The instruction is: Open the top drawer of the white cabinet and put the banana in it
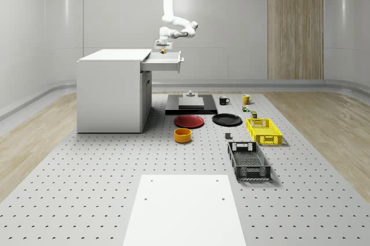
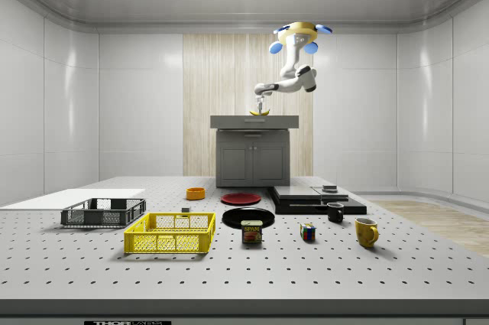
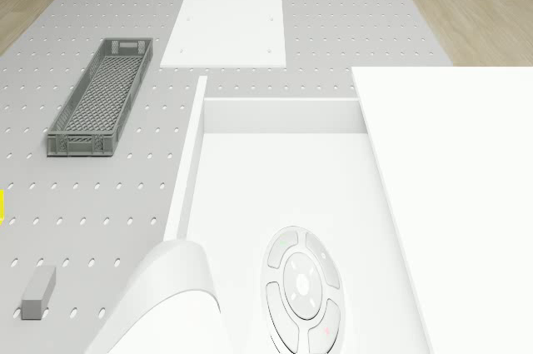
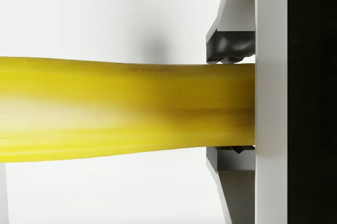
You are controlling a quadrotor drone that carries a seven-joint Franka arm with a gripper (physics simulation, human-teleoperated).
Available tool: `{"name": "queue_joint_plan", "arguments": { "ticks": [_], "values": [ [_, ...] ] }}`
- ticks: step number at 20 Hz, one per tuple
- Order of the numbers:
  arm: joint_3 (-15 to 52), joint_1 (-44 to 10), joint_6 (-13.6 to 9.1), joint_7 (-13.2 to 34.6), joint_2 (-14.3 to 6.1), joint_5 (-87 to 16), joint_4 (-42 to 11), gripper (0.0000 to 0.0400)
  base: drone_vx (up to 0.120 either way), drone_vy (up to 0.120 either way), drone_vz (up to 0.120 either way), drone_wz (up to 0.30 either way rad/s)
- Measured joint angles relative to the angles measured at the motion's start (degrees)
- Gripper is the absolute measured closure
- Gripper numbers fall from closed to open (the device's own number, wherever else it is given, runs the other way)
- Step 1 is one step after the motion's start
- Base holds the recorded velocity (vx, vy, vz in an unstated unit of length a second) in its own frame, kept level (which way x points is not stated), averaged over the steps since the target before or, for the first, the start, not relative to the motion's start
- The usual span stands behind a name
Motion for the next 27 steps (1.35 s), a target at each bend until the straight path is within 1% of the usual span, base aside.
{"name": "queue_joint_plan", "arguments": {
  "ticks": [7, 16, 17, 18, 19, 21, 24, 27],
  "values": [
    [4.2, 0.5, 2.7, 0.8, 0.8, 4.1, 3.2, 0.0199, 0.000, 0.000, 0.000, 0.000],
    [7.1, 0.2, 3.9, 1.9, 2.2, 7.1, 5.6, 0.0199, 0.000, 0.000, 0.000, 0.000],
    [7.3, 0.2, 3.9, 2.0, 2.4, 7.3, 5.7, 0.0185, 0.000, 0.000, 0.000, 0.000],
    [7.4, 0.1, 3.9, 1.7, 2.5, 7.5, 5.8, 0.0144, 0.000, 0.000, 0.000, 0.000],
    [7.5, 0.0, 3.8, 1.4, 2.6, 7.7, 5.9, 0.0112, 0.000, 0.000, 0.000, 0.000],
    [7.3, -0.2, 3.4, 0.8, 2.7, 7.7, 5.5, 0.0068, 0.000, 0.000, 0.000, 0.000],
    [6.4, -0.6, 2.3, 0.2, 2.7, 6.9, 4.5, 0.0032, 0.000, 0.000, 0.000, 0.000],
    [5.4, -1.0, 1.3, -0.1, 2.6, 6.2, 3.4, 0.0015, 0.000, 0.000, 0.000, 0.000]
  ]
}}
